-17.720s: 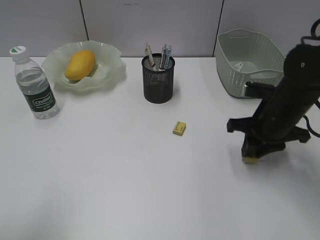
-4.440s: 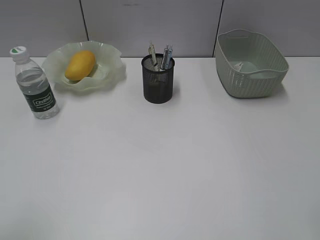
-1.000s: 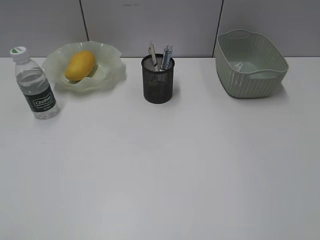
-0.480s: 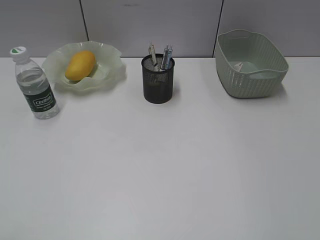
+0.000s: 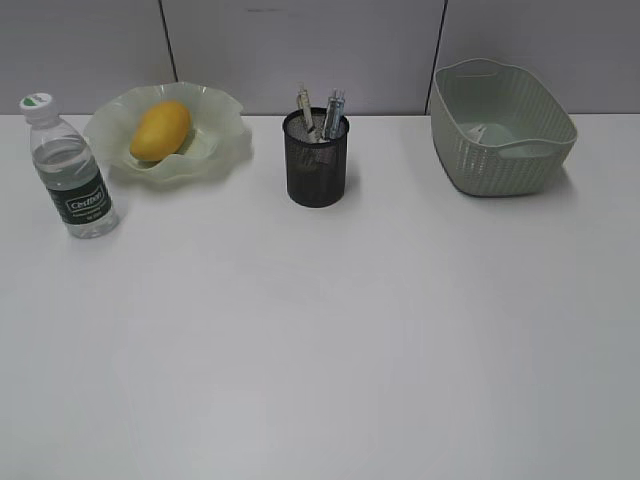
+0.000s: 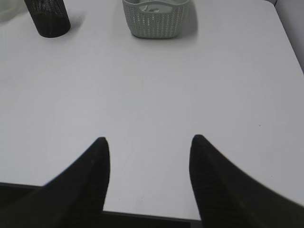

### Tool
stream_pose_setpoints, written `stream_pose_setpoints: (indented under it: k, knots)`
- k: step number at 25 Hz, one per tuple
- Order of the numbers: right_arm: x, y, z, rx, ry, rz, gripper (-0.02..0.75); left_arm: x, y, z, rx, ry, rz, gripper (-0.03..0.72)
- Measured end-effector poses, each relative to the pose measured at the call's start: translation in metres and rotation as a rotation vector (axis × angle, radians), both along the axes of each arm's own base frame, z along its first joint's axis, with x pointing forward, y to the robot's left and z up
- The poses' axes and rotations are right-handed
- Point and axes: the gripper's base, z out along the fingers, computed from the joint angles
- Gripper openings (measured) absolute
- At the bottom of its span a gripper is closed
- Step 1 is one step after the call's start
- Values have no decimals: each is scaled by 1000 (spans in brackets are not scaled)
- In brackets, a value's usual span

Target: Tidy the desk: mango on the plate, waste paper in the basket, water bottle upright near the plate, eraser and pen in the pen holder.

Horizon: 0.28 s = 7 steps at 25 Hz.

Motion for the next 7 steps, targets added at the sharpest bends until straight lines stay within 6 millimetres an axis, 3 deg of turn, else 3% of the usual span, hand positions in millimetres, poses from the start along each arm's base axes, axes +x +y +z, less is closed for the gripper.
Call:
stream_pose_setpoints:
  k: [7]
  knots:
    - [0, 0, 0, 0, 0, 0, 429, 0, 0, 0, 0, 0, 0, 500]
